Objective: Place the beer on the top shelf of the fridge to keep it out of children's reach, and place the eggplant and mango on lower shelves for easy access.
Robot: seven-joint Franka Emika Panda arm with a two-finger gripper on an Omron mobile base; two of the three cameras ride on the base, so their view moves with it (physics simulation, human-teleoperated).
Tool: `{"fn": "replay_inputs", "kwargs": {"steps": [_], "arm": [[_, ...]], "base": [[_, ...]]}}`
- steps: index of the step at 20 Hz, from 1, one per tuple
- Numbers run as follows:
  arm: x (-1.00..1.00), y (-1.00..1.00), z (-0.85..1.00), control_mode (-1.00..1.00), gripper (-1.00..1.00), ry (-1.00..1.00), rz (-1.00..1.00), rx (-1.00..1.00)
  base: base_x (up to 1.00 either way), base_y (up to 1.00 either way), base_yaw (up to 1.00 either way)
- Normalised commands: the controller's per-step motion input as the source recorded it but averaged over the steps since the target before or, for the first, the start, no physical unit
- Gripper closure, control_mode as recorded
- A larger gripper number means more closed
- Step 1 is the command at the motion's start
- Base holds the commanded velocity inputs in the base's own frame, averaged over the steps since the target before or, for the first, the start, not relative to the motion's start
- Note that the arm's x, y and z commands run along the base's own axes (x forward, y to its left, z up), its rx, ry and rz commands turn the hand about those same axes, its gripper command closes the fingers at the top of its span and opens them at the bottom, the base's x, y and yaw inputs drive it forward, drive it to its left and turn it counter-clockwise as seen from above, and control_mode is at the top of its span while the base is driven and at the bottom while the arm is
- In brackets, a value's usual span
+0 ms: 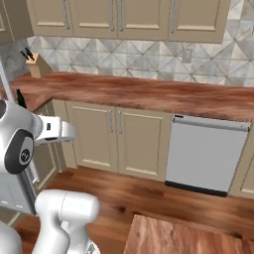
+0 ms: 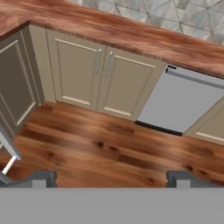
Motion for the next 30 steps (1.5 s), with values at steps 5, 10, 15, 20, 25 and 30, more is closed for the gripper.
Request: {"fn": "replay_inputs", "kwargs": {"steps": [5, 10, 15, 20, 25, 30], "arm": [[0.0, 0.0, 0.0, 1.0, -1.0, 0.0, 0.0, 0.0], [0.0, 0.0, 0.0, 1.0, -1.0, 0.0, 0.0, 0.0], [0.0, 0.0, 0.0, 1.0, -1.0, 0.0, 0.0, 0.0], [0.0, 0.0, 0.0, 1.0, -1.0, 0.0, 0.0, 0.0], [0.0, 0.0, 0.0, 1.0, -1.0, 0.0, 0.0, 0.0], [0.0, 0.0, 0.0, 1.0, -1.0, 0.0, 0.0, 0.0]], "base": [[1.0, -0.07, 0.35], [1.0, -0.36, 0.05], [1.0, -0.1, -0.21], [1.0, 0.0, 0.25], [0.89, 0.0, 0.75], [0.64, 0.0, 0.85]]}}
